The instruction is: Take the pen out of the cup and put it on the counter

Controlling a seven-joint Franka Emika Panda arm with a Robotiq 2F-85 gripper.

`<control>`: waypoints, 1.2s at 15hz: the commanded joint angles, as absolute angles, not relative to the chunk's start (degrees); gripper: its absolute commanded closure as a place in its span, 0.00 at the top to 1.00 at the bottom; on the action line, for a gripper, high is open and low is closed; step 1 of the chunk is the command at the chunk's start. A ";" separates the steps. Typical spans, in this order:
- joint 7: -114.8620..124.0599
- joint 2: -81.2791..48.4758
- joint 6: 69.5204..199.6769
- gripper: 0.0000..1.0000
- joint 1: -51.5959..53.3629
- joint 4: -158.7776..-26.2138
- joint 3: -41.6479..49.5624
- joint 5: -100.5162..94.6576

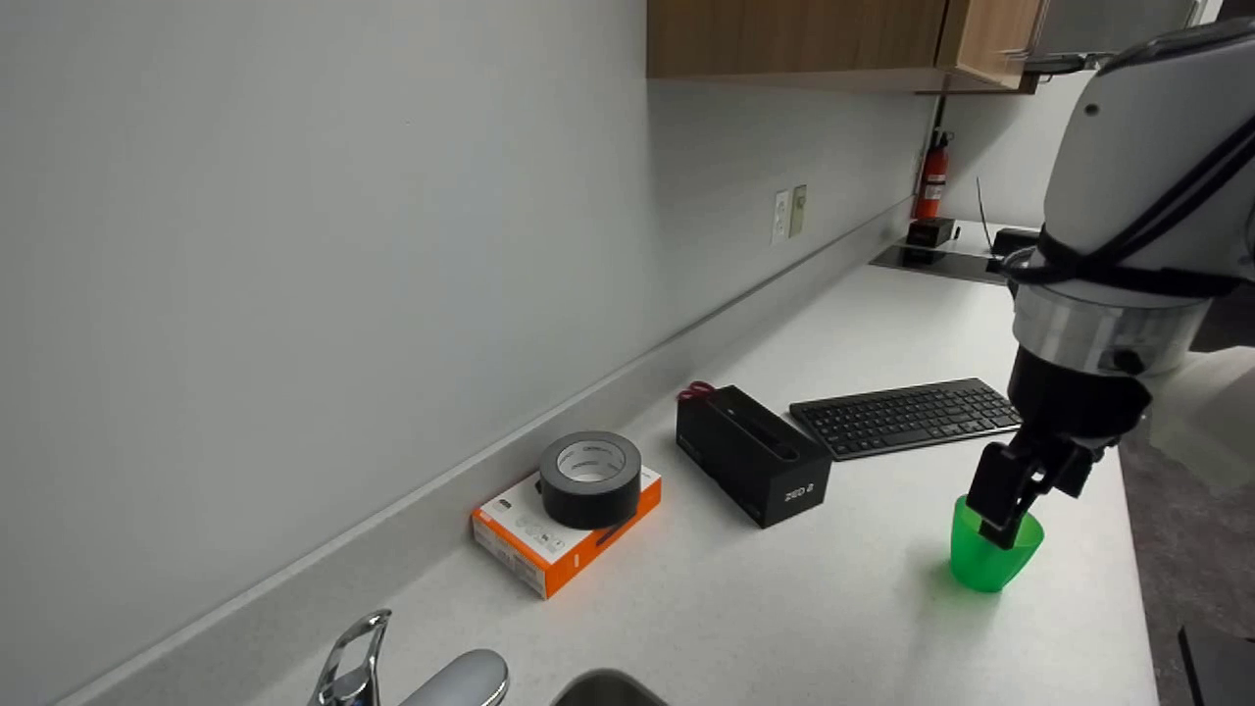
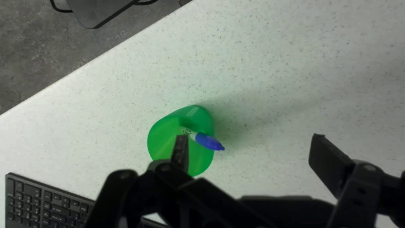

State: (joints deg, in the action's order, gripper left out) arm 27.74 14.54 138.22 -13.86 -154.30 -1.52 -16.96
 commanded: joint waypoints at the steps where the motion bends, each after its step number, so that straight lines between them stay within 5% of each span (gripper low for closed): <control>1: 34.40 8.53 140.55 1.00 -15.42 -152.28 -1.18 -22.69; 10: 44.06 2.53 138.58 0.96 -13.36 -148.26 2.48 -30.82; 11: 44.43 2.03 138.49 0.72 -13.12 -147.96 2.79 -31.06; 13: 44.83 1.04 138.38 0.65 -12.64 -147.39 3.30 -30.62; 18: 45.37 -0.67 138.04 0.25 -11.62 -145.94 4.67 -29.78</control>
State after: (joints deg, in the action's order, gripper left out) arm 43.18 0.73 139.40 -13.55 -147.81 2.95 -28.90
